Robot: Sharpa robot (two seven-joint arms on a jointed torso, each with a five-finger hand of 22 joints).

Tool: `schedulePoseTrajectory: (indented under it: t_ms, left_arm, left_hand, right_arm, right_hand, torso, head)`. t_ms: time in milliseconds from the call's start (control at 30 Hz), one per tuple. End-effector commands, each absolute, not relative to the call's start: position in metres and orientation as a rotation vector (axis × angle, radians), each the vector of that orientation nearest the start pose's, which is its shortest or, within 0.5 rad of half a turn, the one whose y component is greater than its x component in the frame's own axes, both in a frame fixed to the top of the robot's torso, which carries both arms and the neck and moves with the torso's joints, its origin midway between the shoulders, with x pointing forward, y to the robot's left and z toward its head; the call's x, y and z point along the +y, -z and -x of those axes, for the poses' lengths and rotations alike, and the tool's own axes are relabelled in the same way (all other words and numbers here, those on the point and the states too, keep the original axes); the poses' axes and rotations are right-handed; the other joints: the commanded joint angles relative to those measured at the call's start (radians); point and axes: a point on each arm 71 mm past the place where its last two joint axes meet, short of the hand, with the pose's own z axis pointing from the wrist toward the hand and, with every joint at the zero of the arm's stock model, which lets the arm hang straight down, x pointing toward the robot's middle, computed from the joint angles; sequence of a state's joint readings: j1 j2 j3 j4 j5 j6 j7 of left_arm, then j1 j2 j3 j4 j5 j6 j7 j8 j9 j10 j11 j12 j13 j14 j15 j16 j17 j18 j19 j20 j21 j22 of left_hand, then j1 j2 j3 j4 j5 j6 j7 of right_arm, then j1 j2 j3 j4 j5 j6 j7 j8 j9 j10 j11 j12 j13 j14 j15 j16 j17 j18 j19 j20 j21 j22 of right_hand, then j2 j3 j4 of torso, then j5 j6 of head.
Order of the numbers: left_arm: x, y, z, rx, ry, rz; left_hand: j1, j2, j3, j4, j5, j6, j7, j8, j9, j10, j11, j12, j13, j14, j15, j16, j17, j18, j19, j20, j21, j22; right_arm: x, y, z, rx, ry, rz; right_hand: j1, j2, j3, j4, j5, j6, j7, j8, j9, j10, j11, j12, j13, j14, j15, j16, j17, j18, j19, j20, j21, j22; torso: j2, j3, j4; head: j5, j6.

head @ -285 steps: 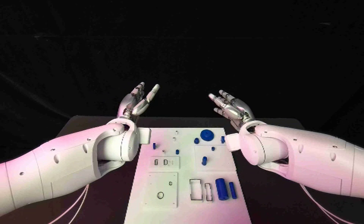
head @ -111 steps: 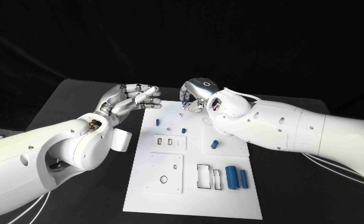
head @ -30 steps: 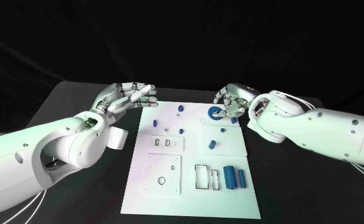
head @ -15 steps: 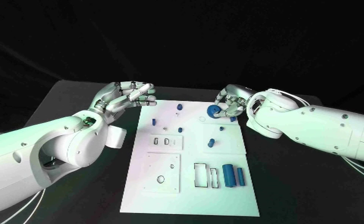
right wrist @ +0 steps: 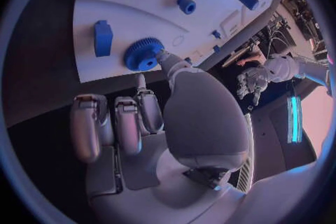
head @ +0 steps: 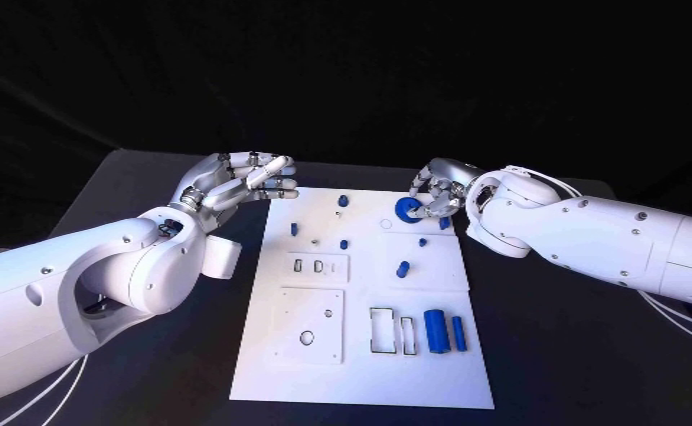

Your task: Assemble the parts on the task board

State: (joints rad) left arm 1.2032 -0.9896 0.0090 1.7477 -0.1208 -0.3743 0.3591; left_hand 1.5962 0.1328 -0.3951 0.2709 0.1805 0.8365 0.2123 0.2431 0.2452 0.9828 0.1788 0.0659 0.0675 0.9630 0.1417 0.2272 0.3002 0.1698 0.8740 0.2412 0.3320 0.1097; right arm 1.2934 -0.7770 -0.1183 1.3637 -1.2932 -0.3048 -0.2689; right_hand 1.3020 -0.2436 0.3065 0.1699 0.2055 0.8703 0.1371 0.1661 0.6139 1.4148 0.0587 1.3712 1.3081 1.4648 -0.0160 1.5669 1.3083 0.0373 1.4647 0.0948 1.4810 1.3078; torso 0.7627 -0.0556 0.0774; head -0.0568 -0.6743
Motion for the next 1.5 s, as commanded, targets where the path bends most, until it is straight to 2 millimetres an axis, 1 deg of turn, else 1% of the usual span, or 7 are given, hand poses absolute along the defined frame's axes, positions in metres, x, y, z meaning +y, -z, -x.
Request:
schedulePoseTrajectory:
  t_ms: [33, 600, 767, 967, 1133, 1233, 1500]
  left_arm:
    - [0.214, 0.139, -0.452, 1.423, 1.577, 0.974]
    - [0.214, 0.140, -0.452, 1.425, 1.574, 0.976]
    - [0.214, 0.140, -0.452, 1.426, 1.574, 0.976]
    - [0.214, 0.140, -0.452, 1.426, 1.573, 0.977]
    - [0.214, 0.140, -0.452, 1.427, 1.572, 0.978]
    - [0.215, 0.140, -0.452, 1.428, 1.571, 0.978]
    - [0.215, 0.140, -0.452, 1.430, 1.570, 0.980]
  left_hand:
    - [-0.001, 0.008, -0.008, 0.001, -0.005, -0.006, 0.008, -0.005, 0.002, -0.008, 0.002, -0.003, 0.000, -0.006, -0.002, -0.004, 0.002, 0.009, 0.003, 0.001, -0.006, -0.001]
    - [-0.001, 0.008, -0.008, 0.000, -0.005, -0.006, 0.008, -0.005, 0.002, -0.008, 0.002, -0.002, 0.000, -0.006, -0.002, -0.004, 0.003, 0.009, 0.002, 0.002, -0.006, -0.002]
    - [-0.001, 0.009, -0.009, 0.000, -0.005, -0.006, 0.008, -0.005, 0.003, -0.008, 0.002, -0.002, 0.000, -0.006, -0.002, -0.005, 0.004, 0.009, 0.002, 0.002, -0.006, -0.002]
    - [-0.001, 0.009, -0.009, 0.000, -0.005, -0.006, 0.008, -0.005, 0.003, -0.008, 0.002, -0.002, 0.000, -0.006, -0.002, -0.005, 0.004, 0.009, 0.002, 0.002, -0.006, -0.002]
    - [0.000, 0.011, -0.009, 0.000, -0.005, -0.006, 0.008, -0.005, 0.003, -0.008, 0.002, -0.002, 0.000, -0.006, -0.001, -0.005, 0.004, 0.009, 0.002, 0.002, -0.006, -0.002]
    - [0.000, 0.011, -0.009, 0.000, -0.005, -0.006, 0.008, -0.005, 0.003, -0.008, 0.002, -0.002, 0.000, -0.006, -0.001, -0.005, 0.004, 0.009, 0.002, 0.002, -0.006, -0.002]
    - [0.000, 0.012, -0.010, 0.000, -0.005, -0.006, 0.008, -0.005, 0.004, -0.008, 0.002, -0.002, 0.000, -0.006, -0.001, -0.006, 0.005, 0.009, 0.002, 0.002, -0.006, -0.002]
  right_arm:
    - [-0.228, 0.184, -0.526, 1.768, -0.435, -0.086]
    - [-0.229, 0.192, -0.527, 1.807, -0.422, -0.082]
    - [-0.228, 0.193, -0.528, 1.802, -0.417, -0.075]
    - [-0.223, 0.193, -0.525, 1.757, -0.399, -0.019]
    - [-0.217, 0.189, -0.522, 1.686, -0.403, 0.023]
    - [-0.215, 0.187, -0.521, 1.657, -0.413, 0.031]
    - [-0.209, 0.182, -0.516, 1.597, -0.449, 0.036]
  right_hand:
    - [0.012, 0.001, 0.009, -0.002, 0.008, -0.003, 0.000, 0.004, 0.001, 0.008, -0.002, 0.009, 0.078, 0.106, 0.007, 0.004, 0.262, -0.009, 0.033, 0.005, 0.004, 0.175]
    - [0.011, 0.001, 0.016, 0.001, 0.011, 0.005, -0.001, 0.007, 0.002, 0.016, -0.002, 0.022, 0.089, 0.106, 0.007, 0.004, 0.262, -0.009, 0.032, 0.005, 0.004, 0.176]
    - [0.017, 0.003, 0.038, 0.000, 0.021, 0.018, -0.003, 0.011, 0.003, 0.021, -0.004, 0.032, 0.098, 0.106, 0.005, 0.004, 0.262, -0.010, 0.034, 0.005, 0.006, 0.178]
    - [0.035, 0.003, 0.100, -0.013, 0.039, 0.061, -0.011, 0.021, 0.001, 0.040, -0.012, 0.059, 0.122, 0.106, -0.001, 0.004, 0.262, -0.013, 0.044, 0.000, 0.017, 0.191]
    - [0.038, 0.007, 0.161, -0.027, 0.049, 0.118, -0.028, 0.037, 0.002, 0.065, -0.027, 0.088, 0.150, 0.106, -0.013, 0.004, 0.262, -0.017, 0.054, -0.011, 0.028, 0.204]
    - [0.032, 0.008, 0.204, -0.037, 0.026, 0.139, -0.036, 0.040, 0.000, 0.075, -0.034, 0.099, 0.161, 0.106, -0.020, 0.004, 0.262, -0.018, 0.057, -0.018, 0.031, 0.208]
    - [0.020, 0.010, 0.222, -0.038, 0.021, 0.149, -0.039, 0.042, 0.000, 0.078, -0.037, 0.102, 0.164, 0.106, -0.022, 0.004, 0.262, -0.018, 0.058, -0.021, 0.032, 0.209]
  torso:
    - [0.001, 0.0007, -0.0007]
    - [0.001, 0.0006, 0.0004]
    - [0.001, 0.0012, -0.0004]
    - [0.002, 0.0013, -0.0008]
    - [0.001, 0.0006, 0.0002]
    - [0.001, 0.0007, 0.0007]
    - [0.000, 0.0003, -0.0002]
  head:
    - [0.001, -0.002]
    - [0.003, -0.009]
    - [0.003, -0.010]
    - [0.004, -0.011]
    - [0.002, -0.012]
    - [0.002, -0.012]
    - [0.003, -0.009]
